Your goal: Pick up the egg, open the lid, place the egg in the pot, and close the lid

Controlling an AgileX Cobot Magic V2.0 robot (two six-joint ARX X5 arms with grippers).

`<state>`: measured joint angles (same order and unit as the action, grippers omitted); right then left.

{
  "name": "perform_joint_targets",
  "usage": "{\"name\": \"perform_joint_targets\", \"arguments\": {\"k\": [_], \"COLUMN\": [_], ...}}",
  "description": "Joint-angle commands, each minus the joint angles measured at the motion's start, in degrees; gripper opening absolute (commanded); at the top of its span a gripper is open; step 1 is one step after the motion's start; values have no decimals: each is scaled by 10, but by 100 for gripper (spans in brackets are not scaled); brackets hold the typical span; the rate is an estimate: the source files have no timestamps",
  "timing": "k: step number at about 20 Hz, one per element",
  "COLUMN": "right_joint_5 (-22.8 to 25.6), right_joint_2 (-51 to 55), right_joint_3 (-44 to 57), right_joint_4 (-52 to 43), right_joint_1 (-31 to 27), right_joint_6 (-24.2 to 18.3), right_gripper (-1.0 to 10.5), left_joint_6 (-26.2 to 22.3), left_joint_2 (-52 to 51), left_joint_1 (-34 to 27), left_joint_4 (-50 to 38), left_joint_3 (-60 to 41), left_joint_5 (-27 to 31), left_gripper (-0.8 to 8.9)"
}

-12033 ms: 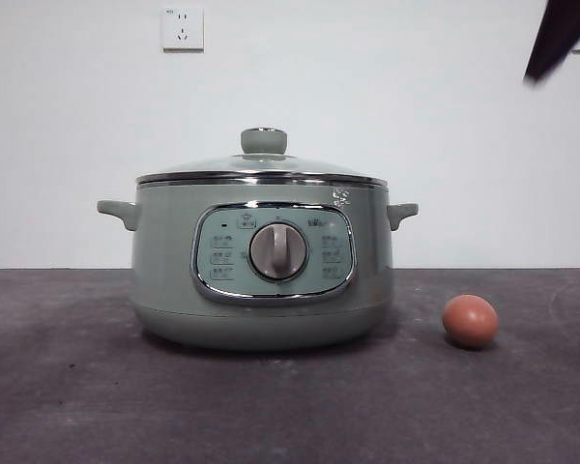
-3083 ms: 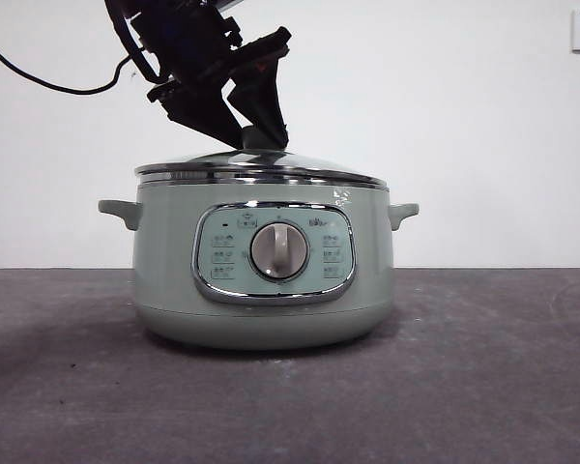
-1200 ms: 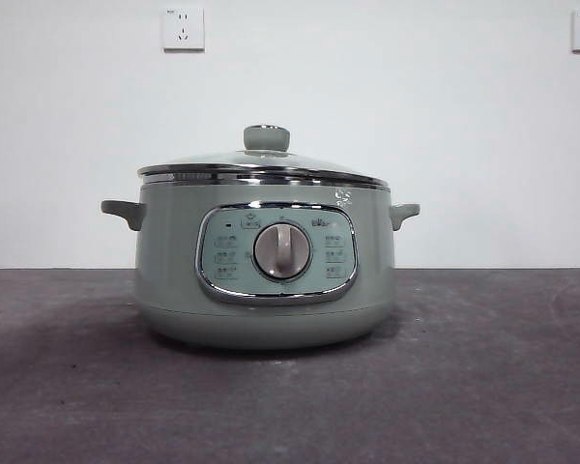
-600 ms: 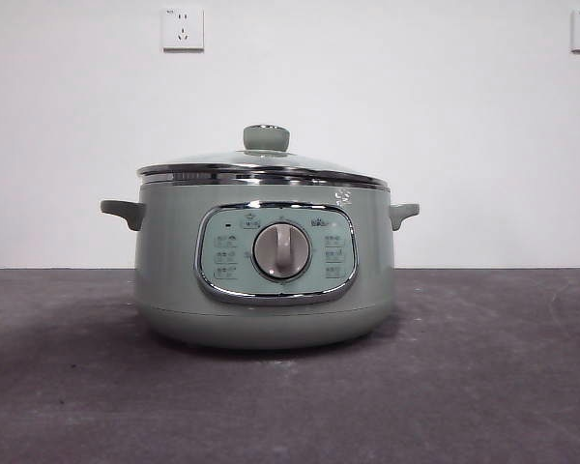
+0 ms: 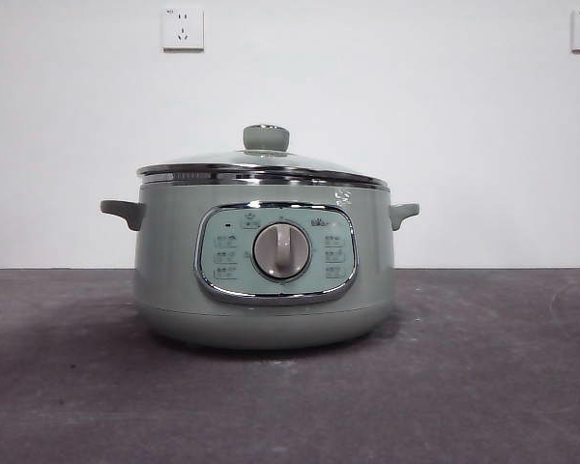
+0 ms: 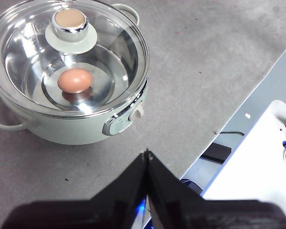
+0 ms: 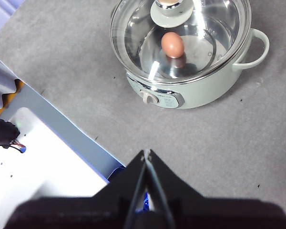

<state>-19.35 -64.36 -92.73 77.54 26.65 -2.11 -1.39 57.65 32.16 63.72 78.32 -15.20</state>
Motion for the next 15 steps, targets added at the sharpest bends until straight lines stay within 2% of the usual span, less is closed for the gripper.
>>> {"name": "perform_joint_targets", "arguments": {"k": [1,2,4,6,8,10,12,15], "right_joint_5": [0,0,1,1,2,2,2,2], "right_joint_2": [1,1,1,1,1,1,1,1], "right_joint_3": [2,2,2,2,2,2,2,2], "right_joint_4": [9,9,9,9,9,9,9,9], "right_joint_1": [0,0,0,0,0,0,0,0], "right_joint_6": [5,5,5,5,5,5,5,5], "right_gripper": [1,1,1,1,1,1,1,1], "left_joint_6": [-2,-14,-73,-111,-114,-113,-113,-113], "left_joint_2": [-1,-7,-23,-58,-116,-188,-258,-345], "left_joint_1": [-1,-10,-44,-93,-149,-206,-249,-285], "left_joint_4": [-27,-37,-70,-156,-290,-439,-551,-619], "left_joint_3": [-3,-3,-3,-22,-85,-187,-294,-430], "left_joint_5": [2,12,36,30,29,32,32,32], "left_gripper": [-3,-3,-3,-3,-3,-3,-3,-3]}}
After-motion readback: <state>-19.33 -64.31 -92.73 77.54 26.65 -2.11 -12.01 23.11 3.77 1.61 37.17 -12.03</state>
